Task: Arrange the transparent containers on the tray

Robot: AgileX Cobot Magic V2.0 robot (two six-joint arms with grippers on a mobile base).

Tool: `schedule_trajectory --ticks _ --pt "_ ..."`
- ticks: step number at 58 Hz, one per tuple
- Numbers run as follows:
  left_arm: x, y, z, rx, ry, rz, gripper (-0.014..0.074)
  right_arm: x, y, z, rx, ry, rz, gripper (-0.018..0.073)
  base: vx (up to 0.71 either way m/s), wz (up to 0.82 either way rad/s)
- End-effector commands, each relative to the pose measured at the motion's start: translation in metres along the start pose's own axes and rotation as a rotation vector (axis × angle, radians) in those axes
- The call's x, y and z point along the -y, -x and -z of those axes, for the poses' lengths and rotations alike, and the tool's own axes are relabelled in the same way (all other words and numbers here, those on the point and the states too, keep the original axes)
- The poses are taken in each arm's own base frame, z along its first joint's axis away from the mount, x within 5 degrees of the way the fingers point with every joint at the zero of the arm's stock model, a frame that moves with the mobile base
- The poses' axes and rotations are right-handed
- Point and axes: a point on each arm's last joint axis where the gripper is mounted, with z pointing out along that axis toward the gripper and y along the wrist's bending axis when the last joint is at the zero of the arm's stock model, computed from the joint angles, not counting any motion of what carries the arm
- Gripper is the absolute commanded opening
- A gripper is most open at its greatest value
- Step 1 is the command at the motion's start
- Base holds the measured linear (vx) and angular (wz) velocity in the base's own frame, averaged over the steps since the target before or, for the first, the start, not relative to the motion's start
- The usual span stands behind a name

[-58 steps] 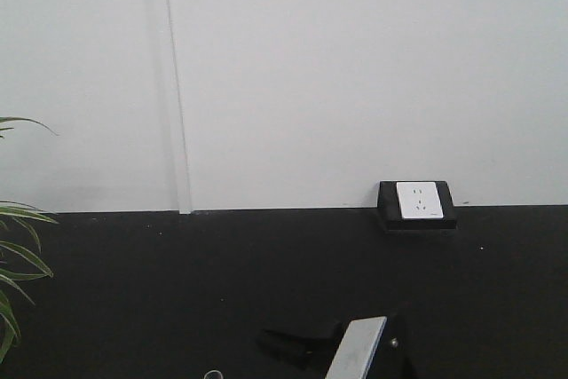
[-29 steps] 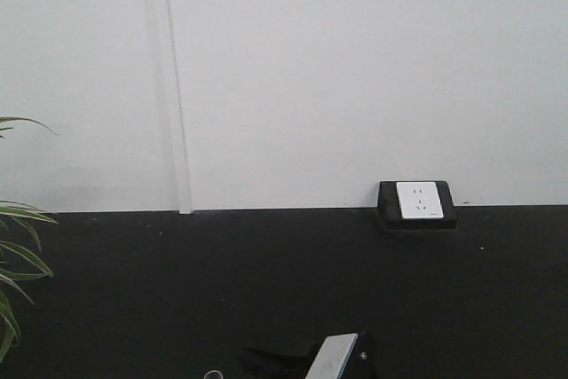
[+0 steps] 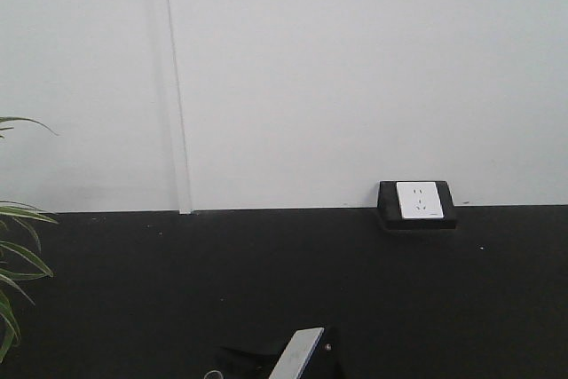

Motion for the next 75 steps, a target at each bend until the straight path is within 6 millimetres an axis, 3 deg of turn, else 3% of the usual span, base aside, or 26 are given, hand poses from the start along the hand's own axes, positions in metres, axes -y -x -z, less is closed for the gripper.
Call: schedule_trajectory --ticks 1,7,18,27,39,47,56,64,75 --pt "0.001 0.021 0.003 0.121 -0.016 0.013 -0.0001 0.000 0.024 -0.001 0.142 0.013 0.025 0.0398 0.00 0.00" --pt "0.001 0.021 0.003 0.121 -0.016 0.013 -0.0001 0.000 0.024 -0.001 0.145 0.014 0.024 0.0285 0.00 0.00" --pt "0.001 0.021 0.003 0.119 -0.015 0.013 -0.0001 -0.002 0.030 0.000 0.202 0.030 0.038 -0.0017 0.00 0.00" --pt "0.001 0.021 0.003 0.119 -0.015 0.013 -0.0001 -0.003 0.050 0.004 0.227 0.018 0.065 -0.0013 0.00 0.00" --pt "0.000 0.017 0.003 0.077 -0.008 0.014 -0.0001 -0.006 0.124 0.022 0.239 -0.068 0.106 -0.0013 0.00 0.00" --pt "-0.002 0.006 0.003 -0.048 0.015 0.019 -0.0001 -0.011 0.173 0.052 0.212 -0.173 0.072 -0.0013 0.00 0.00" --pt "-0.003 -0.010 0.006 -0.227 0.034 0.101 -0.0001 -0.019 0.200 0.096 0.145 -0.335 0.037 -0.0013 0.00 0.00" --pt "-0.002 -0.015 0.018 -0.298 0.020 0.076 -0.0001 -0.022 0.201 0.136 0.020 -0.509 -0.001 -0.0013 0.00 0.00" --pt "0.001 -0.006 0.046 -0.231 -0.026 0.031 -0.0001 -0.043 0.173 0.187 -0.014 -0.573 -0.018 -0.0013 0.00 0.00"
